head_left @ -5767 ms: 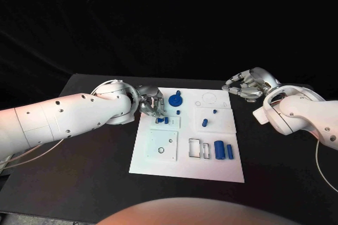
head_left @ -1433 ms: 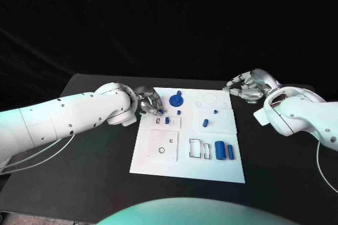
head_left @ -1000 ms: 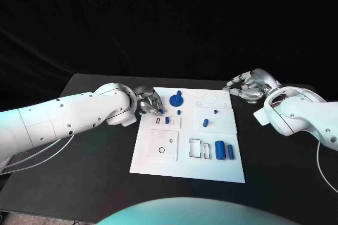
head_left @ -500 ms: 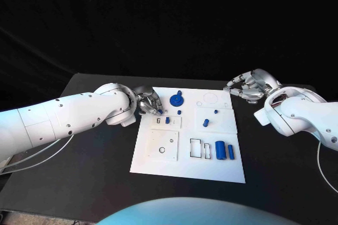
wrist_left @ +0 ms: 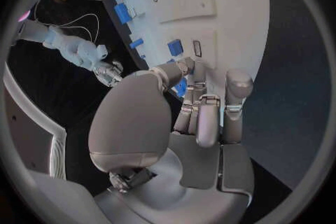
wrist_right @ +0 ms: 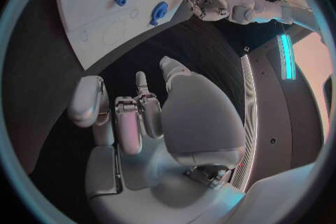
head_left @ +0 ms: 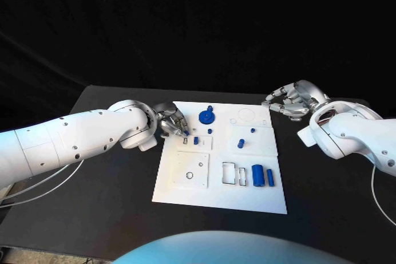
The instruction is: Assemble the parts on the task board
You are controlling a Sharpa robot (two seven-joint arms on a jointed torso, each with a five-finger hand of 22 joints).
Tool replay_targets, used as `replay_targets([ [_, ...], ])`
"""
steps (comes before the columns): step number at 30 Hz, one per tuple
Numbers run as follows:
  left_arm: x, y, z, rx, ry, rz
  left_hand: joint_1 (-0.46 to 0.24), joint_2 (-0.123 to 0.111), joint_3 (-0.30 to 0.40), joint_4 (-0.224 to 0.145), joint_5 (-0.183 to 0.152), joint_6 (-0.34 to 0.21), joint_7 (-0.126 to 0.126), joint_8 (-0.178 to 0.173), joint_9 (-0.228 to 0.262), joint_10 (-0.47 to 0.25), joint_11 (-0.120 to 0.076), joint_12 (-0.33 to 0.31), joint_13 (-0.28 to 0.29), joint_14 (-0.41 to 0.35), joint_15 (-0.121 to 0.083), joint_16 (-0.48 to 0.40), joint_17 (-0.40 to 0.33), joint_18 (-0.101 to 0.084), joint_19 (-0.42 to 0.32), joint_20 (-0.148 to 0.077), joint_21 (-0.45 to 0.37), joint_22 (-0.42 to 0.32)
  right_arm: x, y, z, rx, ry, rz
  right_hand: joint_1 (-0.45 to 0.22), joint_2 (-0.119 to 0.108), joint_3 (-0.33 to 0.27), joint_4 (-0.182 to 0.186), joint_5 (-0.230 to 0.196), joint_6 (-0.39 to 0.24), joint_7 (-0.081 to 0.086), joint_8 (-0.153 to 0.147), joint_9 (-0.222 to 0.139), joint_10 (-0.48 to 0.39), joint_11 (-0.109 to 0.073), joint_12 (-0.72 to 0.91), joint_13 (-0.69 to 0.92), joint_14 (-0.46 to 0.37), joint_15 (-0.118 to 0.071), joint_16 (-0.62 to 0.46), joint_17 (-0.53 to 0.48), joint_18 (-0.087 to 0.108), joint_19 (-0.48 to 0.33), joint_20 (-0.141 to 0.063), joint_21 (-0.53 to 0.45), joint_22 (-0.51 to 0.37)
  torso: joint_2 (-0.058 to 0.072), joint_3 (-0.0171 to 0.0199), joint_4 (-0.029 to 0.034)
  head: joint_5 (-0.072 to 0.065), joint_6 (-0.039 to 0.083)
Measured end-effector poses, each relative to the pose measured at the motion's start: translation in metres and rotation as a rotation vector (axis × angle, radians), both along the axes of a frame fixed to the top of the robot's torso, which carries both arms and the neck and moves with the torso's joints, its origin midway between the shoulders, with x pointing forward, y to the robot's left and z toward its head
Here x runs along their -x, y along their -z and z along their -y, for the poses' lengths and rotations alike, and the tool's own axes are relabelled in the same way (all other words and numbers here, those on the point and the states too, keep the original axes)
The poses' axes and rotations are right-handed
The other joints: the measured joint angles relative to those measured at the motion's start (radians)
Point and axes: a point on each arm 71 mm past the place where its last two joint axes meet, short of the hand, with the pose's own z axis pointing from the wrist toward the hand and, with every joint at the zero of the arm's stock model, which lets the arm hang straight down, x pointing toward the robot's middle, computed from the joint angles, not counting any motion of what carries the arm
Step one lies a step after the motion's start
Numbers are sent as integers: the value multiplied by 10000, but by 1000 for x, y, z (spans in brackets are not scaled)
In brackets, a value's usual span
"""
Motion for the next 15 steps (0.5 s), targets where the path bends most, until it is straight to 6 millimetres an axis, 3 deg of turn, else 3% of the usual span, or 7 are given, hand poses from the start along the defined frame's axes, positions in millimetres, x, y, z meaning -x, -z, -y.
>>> replay_targets([
  [15,5,4,-4,383,-159,-496,-42,117,388,-197,73,0,0,-406,0,295,178,-1257,-518,-1,73,-127,-1,0,-32,33,-39,-1,0,1,0,8,10,-20,0,0,0,0,0,0,0,0,-1,0,0,0,-2,0,0,0,0,0,0,0,0,0,-2,-1,1,21,-2],
])
